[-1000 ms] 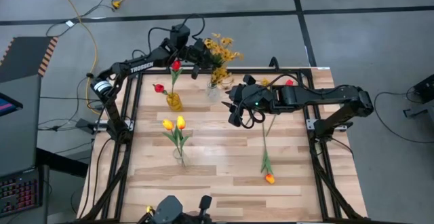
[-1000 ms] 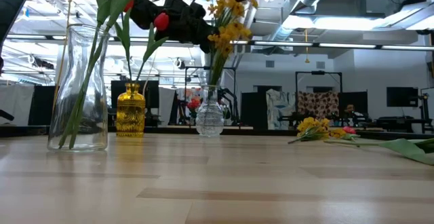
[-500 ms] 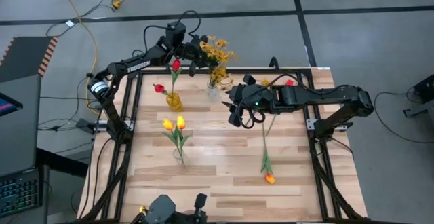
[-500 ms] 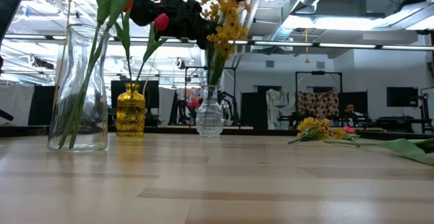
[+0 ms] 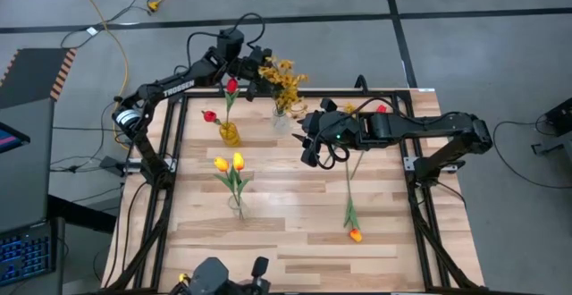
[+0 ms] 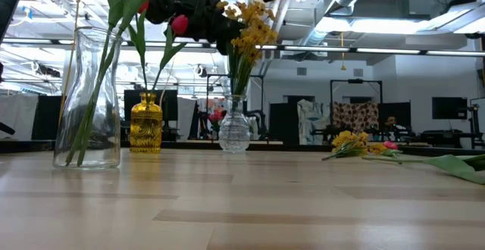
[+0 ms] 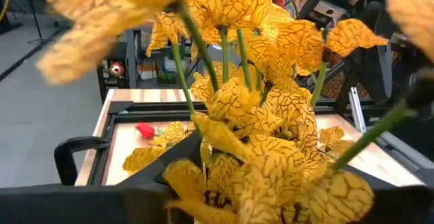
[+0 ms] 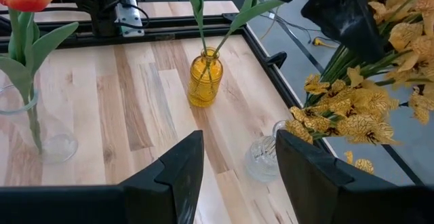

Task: Sort flowers into vase by color
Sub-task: Put the right yellow flowers into the top transparent vase, then put the yellow flower into the bottom transparent vase

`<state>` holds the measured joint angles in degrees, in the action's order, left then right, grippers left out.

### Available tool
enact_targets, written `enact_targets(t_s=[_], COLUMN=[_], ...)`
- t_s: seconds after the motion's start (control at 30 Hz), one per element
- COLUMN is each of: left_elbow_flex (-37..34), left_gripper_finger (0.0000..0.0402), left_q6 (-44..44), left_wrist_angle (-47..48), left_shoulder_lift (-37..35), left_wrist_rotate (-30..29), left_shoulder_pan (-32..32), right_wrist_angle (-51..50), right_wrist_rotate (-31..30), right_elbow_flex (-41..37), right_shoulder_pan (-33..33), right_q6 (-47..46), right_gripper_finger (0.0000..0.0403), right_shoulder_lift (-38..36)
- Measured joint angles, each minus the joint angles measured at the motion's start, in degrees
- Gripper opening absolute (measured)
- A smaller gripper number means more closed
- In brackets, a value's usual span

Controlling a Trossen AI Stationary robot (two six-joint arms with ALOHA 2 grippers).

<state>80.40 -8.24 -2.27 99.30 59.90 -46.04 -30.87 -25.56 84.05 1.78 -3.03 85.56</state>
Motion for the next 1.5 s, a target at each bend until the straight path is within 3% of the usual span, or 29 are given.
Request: enact_targets(t_s=[0.43,1.03,1.2,1.5], left_elbow_flex=[0.00,0.00,0.00,0.00], left_gripper_finger=[0.0227,0.0231,0.0231,0.0231], left_q6=[3.59,5.78,2.20,-14.30], left_wrist_angle=[4.89,7.08,14.07,39.42], left_shoulder_lift=[-4.64,-17.10,-22.16,-33.61], left_wrist_rotate=[-0.26,-0.28,-0.98,-13.19], left_shoulder_pan=[-2.49,-9.10,-11.77,-14.02], right_wrist_angle=[0.02,-0.25,-2.04,-11.22], right_wrist_rotate=[0.01,0.00,-0.02,-0.11], right_elbow_flex=[0.00,0.00,0.00,-0.12], right_shoulder_pan=[0.00,0.00,-0.52,-4.82], right_q6=[0.00,-0.02,-0.02,-5.50], right_gripper_finger=[0.0211,0.0211,0.0211,0.0211], right_shoulder_lift=[0.00,-0.19,-2.17,-6.78])
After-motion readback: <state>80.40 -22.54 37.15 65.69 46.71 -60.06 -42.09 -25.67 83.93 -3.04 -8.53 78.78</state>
